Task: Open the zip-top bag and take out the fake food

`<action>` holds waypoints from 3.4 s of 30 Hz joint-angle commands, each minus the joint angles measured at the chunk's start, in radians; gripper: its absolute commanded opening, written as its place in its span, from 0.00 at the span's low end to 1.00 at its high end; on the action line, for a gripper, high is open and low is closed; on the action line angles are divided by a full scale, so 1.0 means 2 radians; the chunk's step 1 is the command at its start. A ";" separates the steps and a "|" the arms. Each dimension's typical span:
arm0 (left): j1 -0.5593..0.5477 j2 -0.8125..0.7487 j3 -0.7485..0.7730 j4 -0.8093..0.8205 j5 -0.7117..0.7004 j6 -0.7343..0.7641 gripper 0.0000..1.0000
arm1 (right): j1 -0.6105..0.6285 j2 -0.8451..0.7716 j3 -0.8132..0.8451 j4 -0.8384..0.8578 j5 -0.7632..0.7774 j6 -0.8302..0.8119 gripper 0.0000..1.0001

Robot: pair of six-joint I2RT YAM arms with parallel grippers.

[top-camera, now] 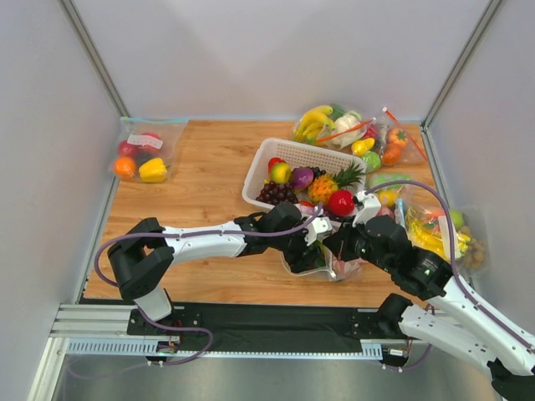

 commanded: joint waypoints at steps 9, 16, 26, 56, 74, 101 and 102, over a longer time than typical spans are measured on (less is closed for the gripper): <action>0.006 0.051 0.025 0.001 0.029 0.051 0.70 | -0.003 0.003 0.005 0.021 0.007 -0.004 0.00; 0.006 0.062 0.021 -0.005 0.008 0.077 0.70 | -0.003 0.016 -0.003 0.045 -0.007 -0.004 0.00; 0.001 0.084 0.014 0.041 -0.005 0.084 0.72 | -0.009 0.017 -0.004 0.050 -0.013 -0.011 0.00; -0.044 0.039 -0.088 0.018 -0.023 0.052 0.56 | -0.039 -0.004 -0.005 0.047 -0.026 -0.015 0.00; -0.048 -0.060 -0.062 -0.018 -0.044 -0.019 0.19 | -0.041 0.000 0.004 0.030 -0.031 -0.024 0.00; -0.045 -0.157 -0.001 -0.110 -0.150 -0.056 0.17 | -0.041 0.012 0.001 0.005 -0.083 -0.037 0.00; -0.044 -0.163 0.000 -0.114 -0.149 -0.056 0.17 | -0.040 0.011 0.001 0.006 -0.083 -0.037 0.00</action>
